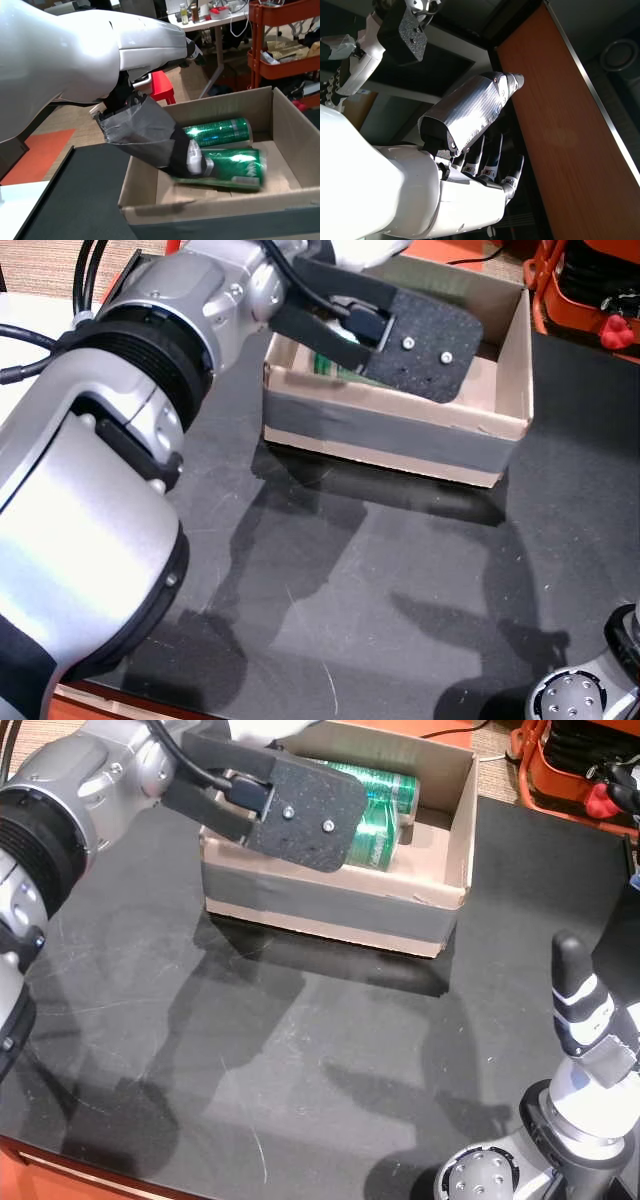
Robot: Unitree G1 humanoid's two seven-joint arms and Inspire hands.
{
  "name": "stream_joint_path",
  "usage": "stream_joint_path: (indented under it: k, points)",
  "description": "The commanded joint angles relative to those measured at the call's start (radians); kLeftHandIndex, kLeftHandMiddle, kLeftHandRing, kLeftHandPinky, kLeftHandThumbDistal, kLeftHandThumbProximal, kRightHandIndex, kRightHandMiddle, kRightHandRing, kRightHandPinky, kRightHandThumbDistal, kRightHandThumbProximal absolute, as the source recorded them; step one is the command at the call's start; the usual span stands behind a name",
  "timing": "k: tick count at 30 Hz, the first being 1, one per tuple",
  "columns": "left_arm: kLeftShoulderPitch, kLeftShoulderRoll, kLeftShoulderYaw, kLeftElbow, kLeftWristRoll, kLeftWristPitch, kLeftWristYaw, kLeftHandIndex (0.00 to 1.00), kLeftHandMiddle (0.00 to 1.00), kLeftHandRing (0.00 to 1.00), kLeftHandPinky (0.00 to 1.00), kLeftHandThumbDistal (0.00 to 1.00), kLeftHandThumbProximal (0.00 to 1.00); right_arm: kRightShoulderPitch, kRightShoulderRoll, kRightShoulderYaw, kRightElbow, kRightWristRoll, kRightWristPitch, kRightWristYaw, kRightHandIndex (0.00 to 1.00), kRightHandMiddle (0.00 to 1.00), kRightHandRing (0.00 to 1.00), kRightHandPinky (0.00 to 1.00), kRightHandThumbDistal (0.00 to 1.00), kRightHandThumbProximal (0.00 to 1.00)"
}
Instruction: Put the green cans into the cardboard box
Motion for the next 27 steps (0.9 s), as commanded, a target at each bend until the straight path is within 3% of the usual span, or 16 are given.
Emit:
stream_joint_path:
  k: [1,15,17,19,20,23,25,27]
  points:
    - [-0.015,0.004,0.0,0.001,-0.001,0.001,-0.008,1.0,1.0,1.0,1.0,1.0,0.32,-0.02,0.078,-0.015,-0.005,0.019,0.001,0.002,0.68,0.59,0.62,0.79,1.0,0.82]
    - [-0.02,0.019,0.003,-0.002,-0.006,-0.017,-0.028,1.0,1.0,1.0,0.97,1.0,0.27,-0.02,0.074,-0.037,0.002,0.02,0.005,0.026,0.69,0.6,0.63,0.8,1.0,0.84]
    - [-0.024,0.028,0.01,-0.005,-0.014,-0.047,-0.031,1.0,1.0,1.0,0.96,0.98,0.2,-0.019,0.073,-0.041,0.001,0.026,0.01,0.032,0.68,0.6,0.63,0.8,1.0,0.83]
    - [-0.028,0.048,0.041,-0.012,-0.049,-0.107,-0.045,1.0,1.0,1.0,0.94,0.9,0.17,-0.017,0.071,-0.042,0.003,0.028,0.02,0.037,0.68,0.6,0.63,0.8,1.0,0.83]
    - [-0.026,0.06,0.082,-0.016,-0.091,-0.144,-0.066,1.0,1.0,1.0,0.91,0.85,0.17,-0.015,0.069,-0.043,0.003,0.028,0.028,0.038,0.69,0.6,0.64,0.8,1.0,0.82]
    - [0.012,0.112,0.315,-0.037,-0.341,-0.308,-0.163,0.99,1.0,1.0,0.87,0.82,0.4,-0.014,0.063,-0.049,0.004,0.032,0.055,0.045,0.69,0.6,0.65,0.8,1.0,0.79]
    - [0.055,0.113,0.563,-0.056,-0.624,-0.363,-0.356,0.99,0.97,0.97,0.83,0.87,0.41,-0.019,0.058,-0.058,0.008,0.041,0.07,0.057,0.69,0.6,0.65,0.81,1.0,0.79]
    - [0.097,0.111,0.792,-0.087,-0.905,-0.388,-0.595,0.94,0.91,0.96,0.88,0.9,0.56,-0.025,0.05,-0.067,0.016,0.042,0.082,0.061,0.68,0.61,0.65,0.81,1.0,0.79]
